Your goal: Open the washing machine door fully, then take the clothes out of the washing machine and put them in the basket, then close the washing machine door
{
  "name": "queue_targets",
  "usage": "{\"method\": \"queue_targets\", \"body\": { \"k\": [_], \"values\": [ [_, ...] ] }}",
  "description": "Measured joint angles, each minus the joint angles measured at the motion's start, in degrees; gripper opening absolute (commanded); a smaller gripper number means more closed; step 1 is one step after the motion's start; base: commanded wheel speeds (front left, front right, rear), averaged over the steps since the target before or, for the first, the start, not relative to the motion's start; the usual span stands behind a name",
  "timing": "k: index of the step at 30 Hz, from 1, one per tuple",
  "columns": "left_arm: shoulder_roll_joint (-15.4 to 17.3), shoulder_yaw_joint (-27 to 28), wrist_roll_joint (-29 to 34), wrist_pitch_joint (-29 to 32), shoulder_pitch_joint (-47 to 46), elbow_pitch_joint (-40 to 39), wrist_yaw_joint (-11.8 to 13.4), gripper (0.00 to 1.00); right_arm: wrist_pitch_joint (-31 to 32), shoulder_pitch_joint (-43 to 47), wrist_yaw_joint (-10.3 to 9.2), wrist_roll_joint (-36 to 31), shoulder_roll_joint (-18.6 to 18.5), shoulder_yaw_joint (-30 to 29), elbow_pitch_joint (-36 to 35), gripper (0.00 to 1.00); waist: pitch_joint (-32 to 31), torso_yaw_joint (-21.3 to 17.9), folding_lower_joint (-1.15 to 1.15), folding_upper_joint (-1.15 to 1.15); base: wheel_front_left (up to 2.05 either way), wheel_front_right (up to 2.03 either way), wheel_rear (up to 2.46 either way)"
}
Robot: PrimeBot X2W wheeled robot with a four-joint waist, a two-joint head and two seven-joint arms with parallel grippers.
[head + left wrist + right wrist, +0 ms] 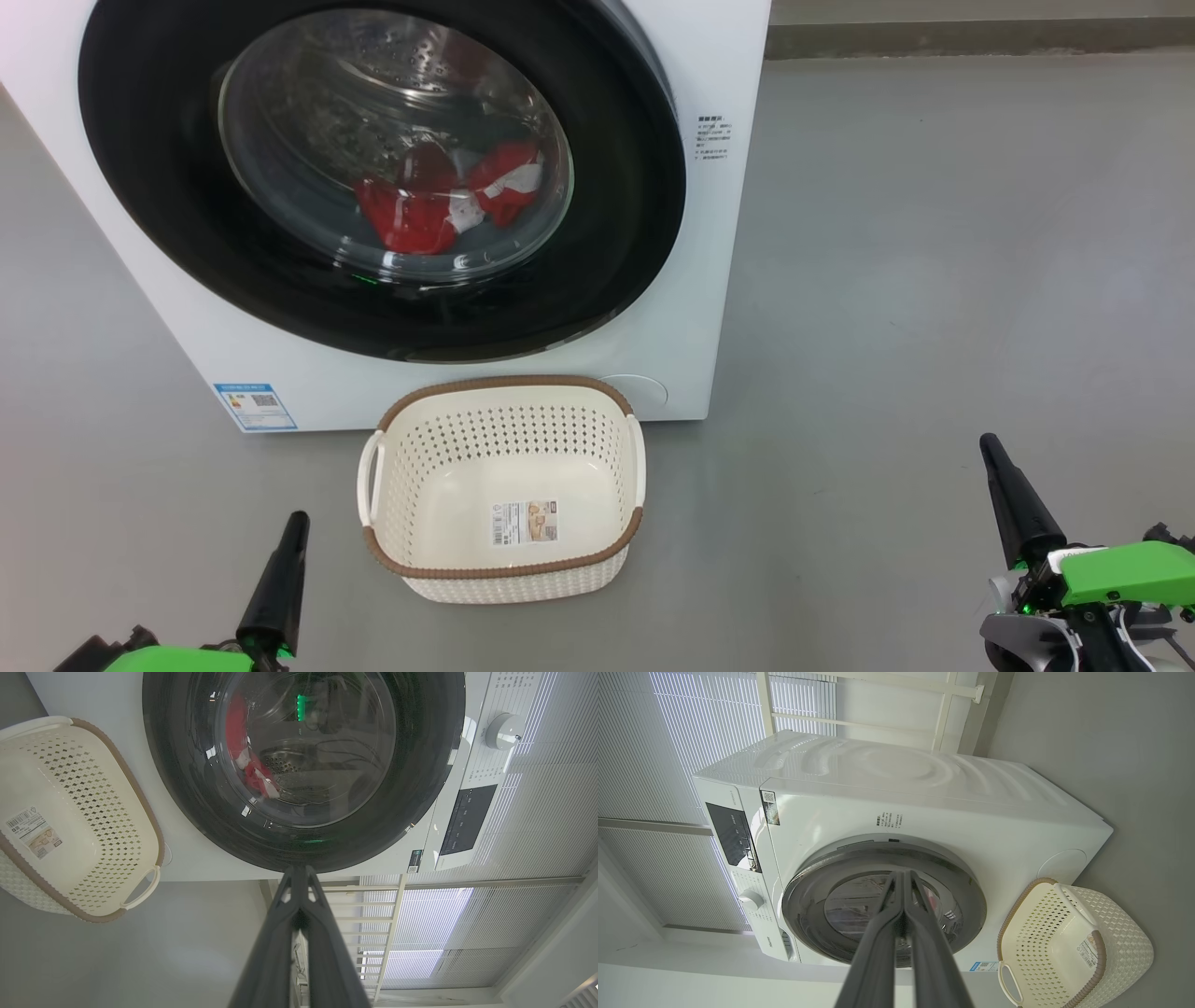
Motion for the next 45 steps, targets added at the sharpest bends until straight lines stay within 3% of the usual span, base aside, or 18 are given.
{"method": "queue_targets", "body": {
  "k": [17,18,34,45],
  "values": [
    [0.0,0.0,0.0,0.0,0.0,0.0,0.0,0.00,0.0,0.0,0.00,0.0,0.0,0.0,0.0,0.00,0.0,0.0,0.00,0.00,0.00,0.00,0.00],
    [0.0,0.0,0.0,0.0,0.0,0.0,0.0,1.00,0.0,0.0,0.00,0.0,0.0,0.0,0.0,1.00,0.0,0.0,0.00,0.00,0.00,0.00,0.00],
    [-0.9,-1.7,0.4,-0.5,2.1,3.2,0.1,1.00,-1.7,2.5,0.01,-0.5,1.2,1.5,3.2,1.00,0.0,0.0,0.02,0.00,0.00,0.00,0.00],
    [0.0,-4.1,3.4,-2.9,0.1,3.5,0.1,1.00,-3.3,1.5,0.01,-6.5,1.1,2.1,3.2,1.00,0.1,0.1,0.01,0.00,0.00,0.00,0.00]
  ]
}}
